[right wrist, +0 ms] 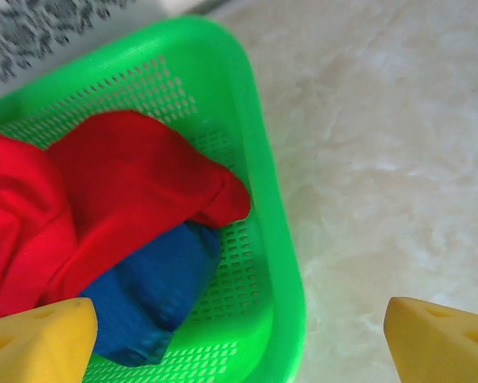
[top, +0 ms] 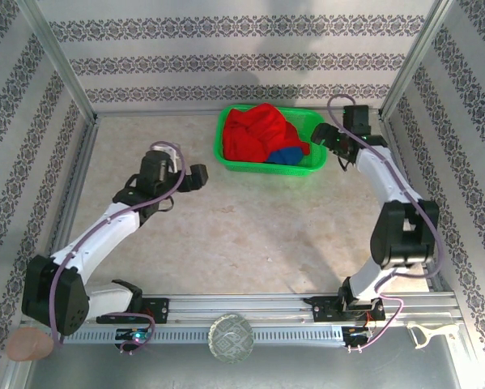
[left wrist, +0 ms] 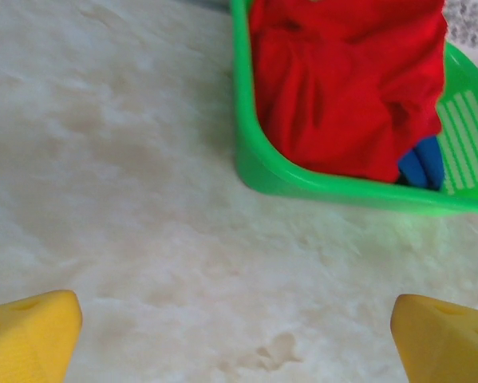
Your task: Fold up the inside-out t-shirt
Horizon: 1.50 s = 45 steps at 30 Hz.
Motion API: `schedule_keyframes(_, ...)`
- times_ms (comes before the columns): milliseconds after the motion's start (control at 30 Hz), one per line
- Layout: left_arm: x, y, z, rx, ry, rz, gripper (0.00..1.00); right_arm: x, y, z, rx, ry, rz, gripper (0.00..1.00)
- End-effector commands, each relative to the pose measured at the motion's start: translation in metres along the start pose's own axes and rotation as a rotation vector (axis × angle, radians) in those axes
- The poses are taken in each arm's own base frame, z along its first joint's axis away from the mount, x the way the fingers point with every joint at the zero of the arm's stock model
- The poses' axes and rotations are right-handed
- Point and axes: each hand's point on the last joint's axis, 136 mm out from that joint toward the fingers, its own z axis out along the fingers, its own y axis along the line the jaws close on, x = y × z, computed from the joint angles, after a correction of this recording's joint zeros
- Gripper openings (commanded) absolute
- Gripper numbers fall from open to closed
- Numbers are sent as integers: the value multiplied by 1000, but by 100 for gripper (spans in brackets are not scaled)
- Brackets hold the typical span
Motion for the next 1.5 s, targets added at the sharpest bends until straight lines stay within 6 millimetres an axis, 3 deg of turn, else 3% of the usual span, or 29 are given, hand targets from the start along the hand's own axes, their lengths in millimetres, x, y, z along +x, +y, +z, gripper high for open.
schedule_keyframes(0,5,-18,16,21,7,-77,99,10,-12,16,132,94,-46,90)
schedule_keyframes(167,18,-34,45,42,42,-93,99,4,-25,48,239,122,-36,90)
schedule_keyframes(367,17,-54,82,91,68,-109,99,2,-42,84,337,176,-47,86)
schedule_keyframes(467,16,-62,103,111,84,-109,99,9,-57,88,389,198,-24,84)
schedule_keyframes(633,16,-80,145,163,145,-118,99,28,-100,65,500,184,71,84)
schedule_keyframes(800,21,-106,184,242,201,-165,99,65,-145,18,569,146,201,84)
schedule_keyframes(933,15,-140,208,321,218,-183,99,98,-163,-21,575,84,335,88)
schedule_keyframes(1000,10,-160,214,366,232,-179,100,93,-154,-42,495,-12,363,89)
schedule_keyframes(1067,2,-173,212,398,232,-171,100,76,-138,-63,384,-128,348,89)
schedule_keyframes(1167,-14,-177,193,409,196,-143,99,46,-102,-108,218,-279,280,87)
schedule_keyframes(1233,-26,-173,174,411,160,-120,99,40,-71,-132,102,-302,217,85)
schedule_keyframes(1333,-45,-158,135,396,103,-103,99,57,-17,-147,-64,-242,107,83)
schedule_keyframes(1467,-67,-122,71,332,-3,-106,99,111,58,-136,-207,-114,-77,82)
